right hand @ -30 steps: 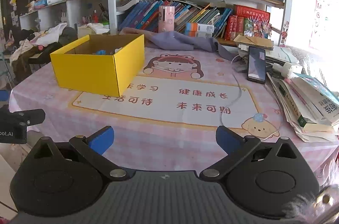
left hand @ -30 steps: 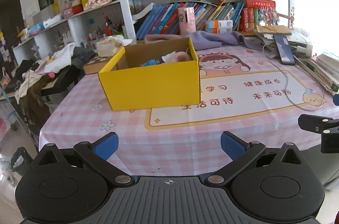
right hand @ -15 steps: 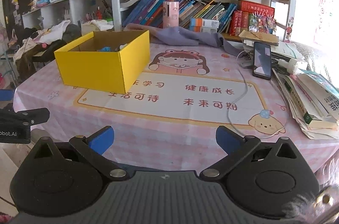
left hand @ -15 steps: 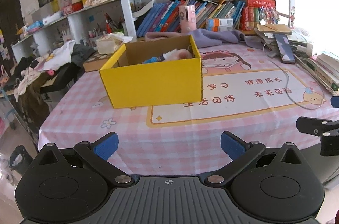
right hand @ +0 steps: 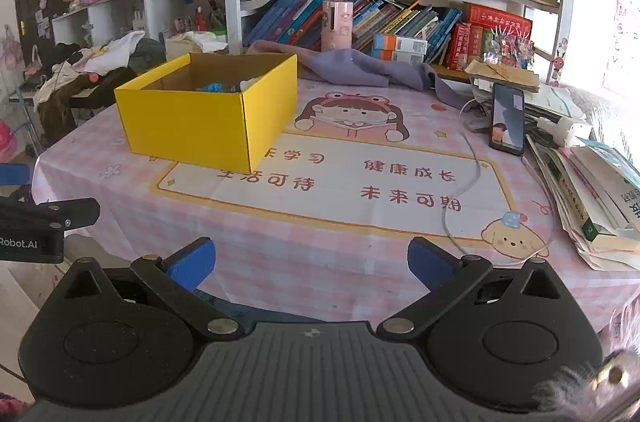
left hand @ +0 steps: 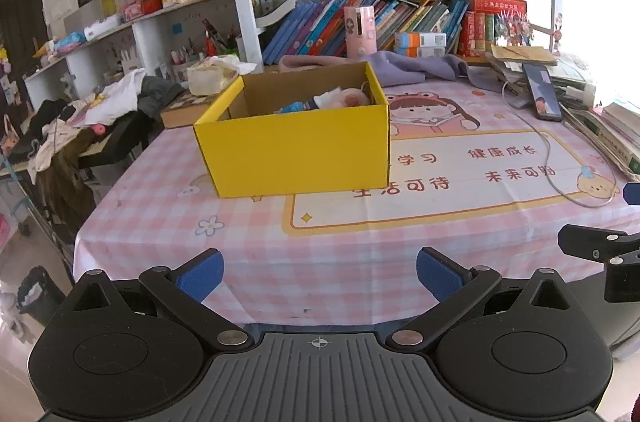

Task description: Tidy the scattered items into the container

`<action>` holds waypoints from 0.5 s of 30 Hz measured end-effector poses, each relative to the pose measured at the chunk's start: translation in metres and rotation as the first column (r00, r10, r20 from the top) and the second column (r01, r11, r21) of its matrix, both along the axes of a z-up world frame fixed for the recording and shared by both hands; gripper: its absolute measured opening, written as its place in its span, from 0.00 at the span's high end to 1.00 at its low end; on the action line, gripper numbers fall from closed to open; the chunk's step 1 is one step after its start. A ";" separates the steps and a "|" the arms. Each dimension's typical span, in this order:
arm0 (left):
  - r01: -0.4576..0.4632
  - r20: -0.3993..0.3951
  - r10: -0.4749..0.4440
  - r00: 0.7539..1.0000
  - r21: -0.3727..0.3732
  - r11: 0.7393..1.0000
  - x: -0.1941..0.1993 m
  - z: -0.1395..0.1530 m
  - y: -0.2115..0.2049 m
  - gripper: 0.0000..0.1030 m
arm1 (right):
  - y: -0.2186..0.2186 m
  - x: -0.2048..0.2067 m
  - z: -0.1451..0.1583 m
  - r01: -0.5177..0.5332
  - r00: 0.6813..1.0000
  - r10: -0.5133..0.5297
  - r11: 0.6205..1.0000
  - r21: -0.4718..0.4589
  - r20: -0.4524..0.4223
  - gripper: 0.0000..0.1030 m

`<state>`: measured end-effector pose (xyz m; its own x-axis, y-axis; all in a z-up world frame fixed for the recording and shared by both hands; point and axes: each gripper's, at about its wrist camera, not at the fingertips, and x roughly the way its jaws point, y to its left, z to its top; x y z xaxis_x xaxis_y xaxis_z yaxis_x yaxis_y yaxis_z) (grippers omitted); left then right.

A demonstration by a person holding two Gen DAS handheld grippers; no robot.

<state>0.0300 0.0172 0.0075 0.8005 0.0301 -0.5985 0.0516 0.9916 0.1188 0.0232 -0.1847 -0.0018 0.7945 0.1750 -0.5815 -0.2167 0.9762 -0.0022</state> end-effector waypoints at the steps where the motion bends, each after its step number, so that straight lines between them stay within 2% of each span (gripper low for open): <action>1: 0.002 0.000 -0.002 1.000 -0.001 1.000 0.000 0.000 0.000 0.00 | 0.000 0.000 0.000 0.001 1.000 -0.001 1.000 0.000 -0.001 0.00; 15: 0.009 -0.033 -0.010 0.999 -0.019 1.000 0.004 -0.006 0.000 0.00 | 0.001 0.003 -0.005 0.028 0.999 -0.028 1.000 0.000 -0.043 0.00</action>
<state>0.0342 0.0174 0.0015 0.7808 0.0110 -0.6247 0.0647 0.9930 0.0984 0.0261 -0.1841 -0.0071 0.7731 0.1538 -0.6153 -0.1896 0.9818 0.0072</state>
